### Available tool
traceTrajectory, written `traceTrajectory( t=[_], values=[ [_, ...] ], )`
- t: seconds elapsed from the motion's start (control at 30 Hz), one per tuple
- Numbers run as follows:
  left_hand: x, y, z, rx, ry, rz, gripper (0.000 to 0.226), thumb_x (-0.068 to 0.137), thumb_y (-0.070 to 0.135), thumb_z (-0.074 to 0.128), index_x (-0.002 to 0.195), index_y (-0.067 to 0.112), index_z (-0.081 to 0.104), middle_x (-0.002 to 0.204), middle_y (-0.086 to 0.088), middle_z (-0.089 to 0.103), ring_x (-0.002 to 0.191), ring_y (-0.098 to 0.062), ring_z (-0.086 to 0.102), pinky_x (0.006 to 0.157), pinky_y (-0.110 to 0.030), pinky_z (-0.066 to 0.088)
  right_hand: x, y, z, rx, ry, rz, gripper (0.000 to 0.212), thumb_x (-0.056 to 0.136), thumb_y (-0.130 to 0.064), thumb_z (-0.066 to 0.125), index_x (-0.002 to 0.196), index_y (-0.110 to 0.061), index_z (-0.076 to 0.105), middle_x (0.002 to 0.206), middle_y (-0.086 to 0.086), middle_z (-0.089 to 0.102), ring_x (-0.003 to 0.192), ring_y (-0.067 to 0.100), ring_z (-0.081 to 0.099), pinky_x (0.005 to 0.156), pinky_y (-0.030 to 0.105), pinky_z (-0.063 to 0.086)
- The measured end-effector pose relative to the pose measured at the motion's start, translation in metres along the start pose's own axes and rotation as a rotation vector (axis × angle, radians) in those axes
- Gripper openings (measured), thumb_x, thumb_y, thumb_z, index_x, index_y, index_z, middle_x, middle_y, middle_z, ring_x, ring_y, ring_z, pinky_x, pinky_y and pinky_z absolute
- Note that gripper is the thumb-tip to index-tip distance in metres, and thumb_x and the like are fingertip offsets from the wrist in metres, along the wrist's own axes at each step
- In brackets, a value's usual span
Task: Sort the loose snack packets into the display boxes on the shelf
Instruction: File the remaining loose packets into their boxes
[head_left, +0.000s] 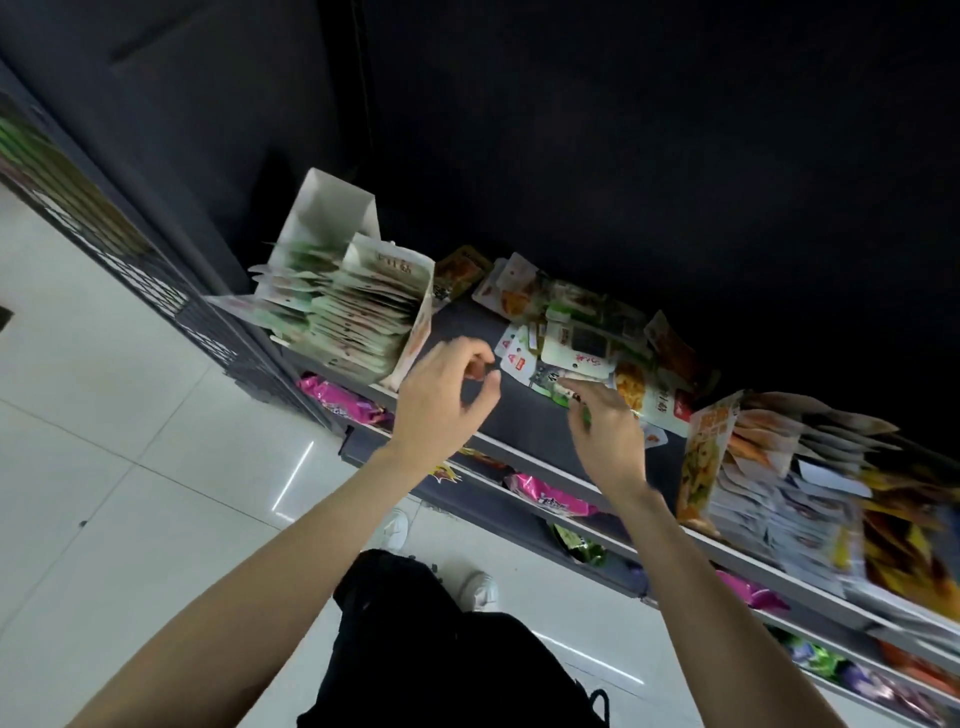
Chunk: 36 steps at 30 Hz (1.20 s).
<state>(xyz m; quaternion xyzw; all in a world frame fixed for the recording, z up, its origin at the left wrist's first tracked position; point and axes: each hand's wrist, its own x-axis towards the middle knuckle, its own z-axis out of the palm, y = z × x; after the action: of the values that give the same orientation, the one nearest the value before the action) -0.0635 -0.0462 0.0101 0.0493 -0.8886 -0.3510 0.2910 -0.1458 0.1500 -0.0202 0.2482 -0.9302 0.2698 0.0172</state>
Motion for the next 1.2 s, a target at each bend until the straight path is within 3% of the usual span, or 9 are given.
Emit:
traceTrajectory(
  t=[0.13,0.27,0.4,0.5,0.67,0.8,0.9,1.07,1.2],
  values=[
    [-0.003,-0.025,0.068,0.087,-0.355,-0.371,0.041,0.087,0.033,0.061,0.124,0.018,0.049,0.112,0.002,0.060,0.104,-0.017,0.055,0.086,-0.036,0.049,-0.009,0.049,0.002,-0.181,-0.186,0.090,0.042,0.091,-0.008,0.053,0.133,-0.014,0.053,0.141,0.009,0.047,0.133,0.030,0.036,0.103,0.051,0.040],
    [0.015,-0.048,0.109,0.053,-0.364,-0.651,0.055,0.086,0.032,0.064,0.133,0.011,0.044,0.123,-0.008,0.059,0.115,-0.028,0.053,0.093,-0.036,0.043,-0.001,0.065,0.010,-0.333,-0.399,0.149,0.062,0.097,-0.023,0.045,0.150,-0.034,0.013,0.159,0.002,-0.001,0.144,0.040,0.001,0.111,0.056,0.020],
    [0.029,-0.054,0.129,-0.018,-0.322,-0.823,0.037,0.088,0.029,0.064,0.120,0.014,0.057,0.113,-0.004,0.068,0.110,-0.024,0.059,0.090,-0.031,0.044,0.009,0.067,0.020,-0.271,-0.460,0.197,0.072,0.097,-0.026,0.046,0.148,-0.044,-0.002,0.157,-0.010,-0.015,0.143,0.038,0.010,0.098,0.054,0.045],
    [0.027,-0.051,0.126,0.032,-0.317,-0.790,0.017,0.090,0.024,0.061,0.105,0.018,0.065,0.111,-0.004,0.068,0.106,-0.023,0.061,0.088,-0.030,0.045,0.012,0.071,0.024,-0.330,-0.528,0.216,0.066,0.099,-0.032,0.041,0.149,-0.040,-0.002,0.158,-0.012,-0.013,0.143,0.034,0.010,0.096,0.051,0.046],
    [-0.005,-0.054,0.087,0.007,-0.180,-0.676,0.007,0.097,0.016,0.044,0.102,0.017,0.049,0.100,-0.010,0.063,0.082,-0.029,0.066,0.074,-0.045,0.054,0.010,0.072,0.020,-0.340,-0.585,0.225,0.062,0.100,-0.036,0.039,0.151,-0.034,0.005,0.159,-0.007,0.004,0.144,0.032,0.006,0.106,0.054,0.031],
    [-0.015,-0.046,0.057,0.006,-0.176,-0.595,0.009,0.099,0.014,0.042,0.107,0.012,0.048,0.090,-0.011,0.064,0.072,-0.024,0.068,0.061,-0.041,0.056,0.007,0.056,0.011,-0.151,-0.351,0.148,0.052,0.098,-0.030,0.047,0.146,-0.019,0.032,0.150,0.004,0.034,0.137,0.029,0.027,0.109,0.043,0.031],
    [-0.005,-0.034,0.046,-0.075,-0.194,-0.479,0.009,0.099,0.014,0.045,0.106,0.012,0.050,0.088,-0.007,0.066,0.071,-0.019,0.069,0.065,-0.038,0.057,0.010,0.028,0.003,0.104,-0.214,0.033,0.047,0.093,-0.019,0.058,0.138,-0.014,0.045,0.135,0.008,0.051,0.127,0.025,0.042,0.105,0.035,0.036],
    [0.018,-0.005,0.037,-0.159,-0.355,-0.293,0.005,0.098,0.022,0.048,0.102,0.025,0.048,0.097,-0.001,0.069,0.080,-0.014,0.069,0.070,-0.042,0.058,0.016,-0.007,-0.011,0.326,-0.175,0.112,0.076,0.085,-0.012,0.069,0.146,-0.026,0.026,0.119,0.002,0.058,0.107,0.015,0.054,0.089,0.028,0.044],
    [0.028,0.021,0.021,-0.287,-0.366,-0.290,0.020,0.095,0.023,0.054,0.115,0.023,0.051,0.107,0.000,0.067,0.094,-0.010,0.066,0.082,-0.035,0.055,0.012,-0.009,-0.032,0.405,-0.086,0.179,0.040,0.087,-0.014,0.066,0.124,-0.017,0.052,0.092,0.002,0.068,0.081,0.016,0.064,0.073,0.033,0.054]
  ],
)
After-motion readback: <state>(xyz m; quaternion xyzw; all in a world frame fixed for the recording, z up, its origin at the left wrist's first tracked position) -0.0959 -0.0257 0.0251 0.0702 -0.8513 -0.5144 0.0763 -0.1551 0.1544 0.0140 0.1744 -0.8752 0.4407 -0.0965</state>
